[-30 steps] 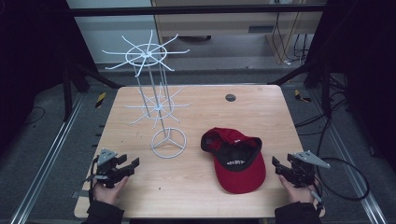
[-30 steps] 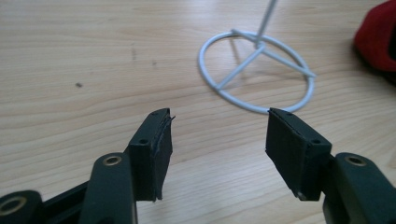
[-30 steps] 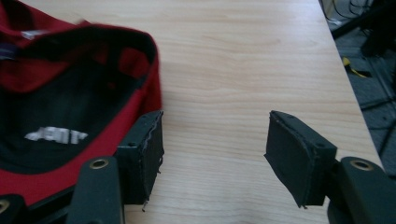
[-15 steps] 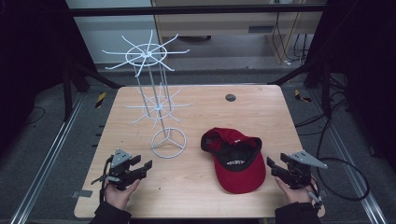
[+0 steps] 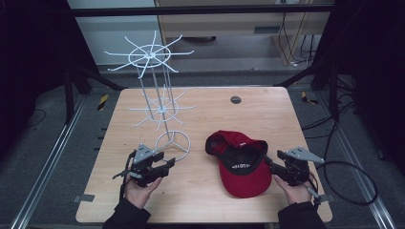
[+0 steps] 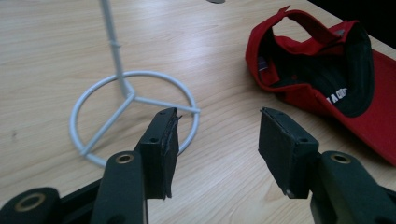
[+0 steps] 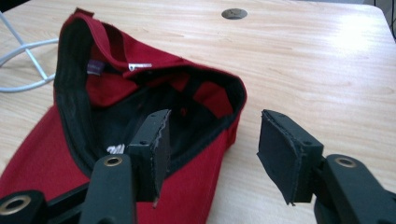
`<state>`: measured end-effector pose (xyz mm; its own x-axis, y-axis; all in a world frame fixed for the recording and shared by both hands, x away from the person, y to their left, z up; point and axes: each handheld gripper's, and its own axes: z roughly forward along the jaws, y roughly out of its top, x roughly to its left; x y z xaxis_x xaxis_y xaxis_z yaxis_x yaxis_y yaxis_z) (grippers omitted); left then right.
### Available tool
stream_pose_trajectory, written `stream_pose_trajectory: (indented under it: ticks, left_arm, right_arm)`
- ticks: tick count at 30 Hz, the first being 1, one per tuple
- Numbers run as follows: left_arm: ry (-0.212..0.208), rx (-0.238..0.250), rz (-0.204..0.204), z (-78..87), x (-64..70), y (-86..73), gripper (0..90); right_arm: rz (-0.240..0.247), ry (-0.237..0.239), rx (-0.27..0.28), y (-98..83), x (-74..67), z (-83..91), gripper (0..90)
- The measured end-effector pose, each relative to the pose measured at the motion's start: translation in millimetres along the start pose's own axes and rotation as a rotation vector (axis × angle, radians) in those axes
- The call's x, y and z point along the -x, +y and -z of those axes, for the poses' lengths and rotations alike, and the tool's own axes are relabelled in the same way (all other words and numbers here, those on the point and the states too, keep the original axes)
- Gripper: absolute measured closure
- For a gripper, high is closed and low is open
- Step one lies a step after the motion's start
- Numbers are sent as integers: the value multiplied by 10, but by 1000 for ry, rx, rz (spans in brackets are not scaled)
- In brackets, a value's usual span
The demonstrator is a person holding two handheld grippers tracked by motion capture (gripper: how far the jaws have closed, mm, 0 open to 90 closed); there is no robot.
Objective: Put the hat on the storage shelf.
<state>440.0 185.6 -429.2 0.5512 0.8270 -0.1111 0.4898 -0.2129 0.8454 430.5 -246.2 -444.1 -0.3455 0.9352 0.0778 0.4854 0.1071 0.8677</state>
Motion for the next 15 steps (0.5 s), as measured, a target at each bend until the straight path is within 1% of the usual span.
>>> stream_pose_trajectory:
  ticks: [3, 5, 7, 8, 11, 12, 13, 15]
  left_arm:
    - [-13, 0, -9, -100, 77, 53, 476]
    - [-17, -4, -14, -174, 123, 88, 477]
    - [-18, -3, -11, -244, 165, 121, 478]
    - [-22, -1, -9, -278, 182, 137, 479]
    - [-17, -2, -16, -380, 239, 179, 479]
    - [-14, 0, -23, -416, 258, 191, 479]
    - [-8, -1, -29, -453, 280, 201, 480]
    - [-12, -8, -38, -530, 309, 218, 484]
  right_arm:
    - [-1, 10, 11, 53, -12, -25, 425]
    - [-4, 14, 5, 80, -23, -44, 424]
    - [-1, 14, 1, 92, -25, -67, 424]
    - [-8, 17, -4, 94, -26, -79, 423]
    - [-5, 12, -21, 88, -9, -126, 423]
    - [-15, 16, -34, 88, -7, -137, 425]
    - [-16, 17, -41, 85, 0, -151, 429]
    - [-14, 15, -49, 79, 15, -175, 432]
